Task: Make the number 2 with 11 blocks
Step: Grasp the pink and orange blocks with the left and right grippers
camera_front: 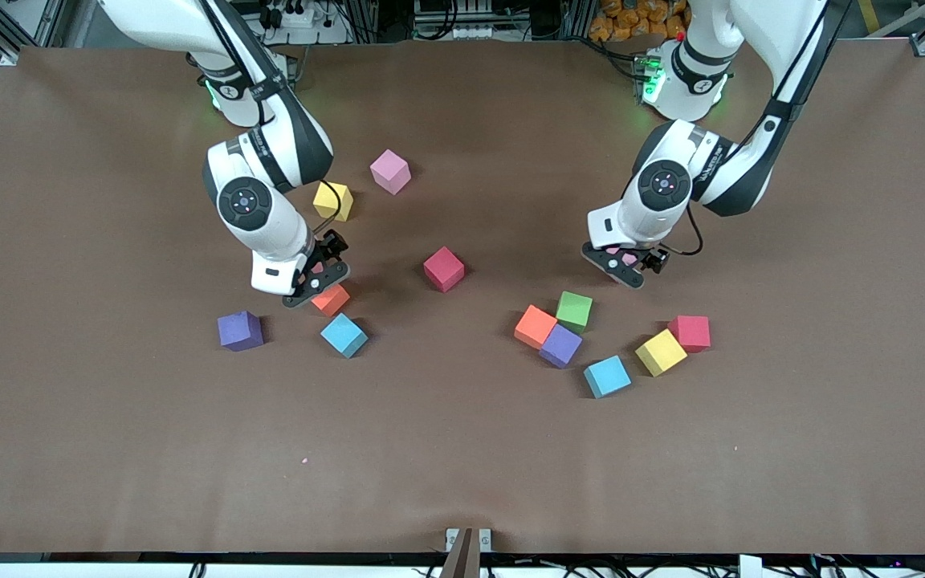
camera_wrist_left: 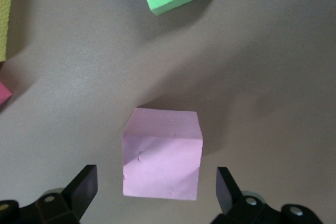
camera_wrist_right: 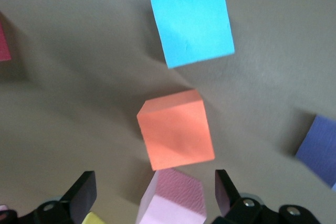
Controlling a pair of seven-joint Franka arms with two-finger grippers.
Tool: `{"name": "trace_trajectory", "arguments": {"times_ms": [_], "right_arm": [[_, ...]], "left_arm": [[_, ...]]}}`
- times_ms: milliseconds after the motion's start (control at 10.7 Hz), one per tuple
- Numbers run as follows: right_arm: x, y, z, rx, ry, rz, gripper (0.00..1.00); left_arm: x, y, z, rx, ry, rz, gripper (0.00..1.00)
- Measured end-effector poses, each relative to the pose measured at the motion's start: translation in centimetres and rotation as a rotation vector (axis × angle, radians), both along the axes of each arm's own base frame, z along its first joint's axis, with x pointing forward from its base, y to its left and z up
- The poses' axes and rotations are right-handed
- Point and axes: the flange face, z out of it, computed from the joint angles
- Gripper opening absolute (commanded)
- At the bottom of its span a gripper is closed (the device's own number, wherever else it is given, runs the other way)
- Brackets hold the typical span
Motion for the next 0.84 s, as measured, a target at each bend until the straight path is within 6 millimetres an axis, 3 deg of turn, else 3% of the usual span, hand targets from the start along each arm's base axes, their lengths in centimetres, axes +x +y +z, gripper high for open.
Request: {"name": "trace_trajectory", "arguments": {"times_ms": [187, 655, 748, 842], "right_arm": [[0.8, -1.2, -1.4, 0.009, -0.011, 0.074, 1.00], [0.8, -0.5, -4.7, 0.007, -0.002, 0.106, 1.00], [0.8, -0.4, -5.2, 0.008, -0.005, 0.107, 1.00], [0.8, -0.4, -5.9, 0.007, -0.004, 0.108, 1.00]], "left_arm": [[0.0, 0.0, -0.8, 0.018, -0.004, -0.033, 1.00], [-0.3, -0.3, -2.7, 0.019, 0.001, -0.025, 1.00], [-0.5, -0.7, -3.2, 0.019, 0.004, -0.016, 0.86], [-0.8, -1.0, -3.6, 0.019, 0.008, -0.012, 0.63]]}}
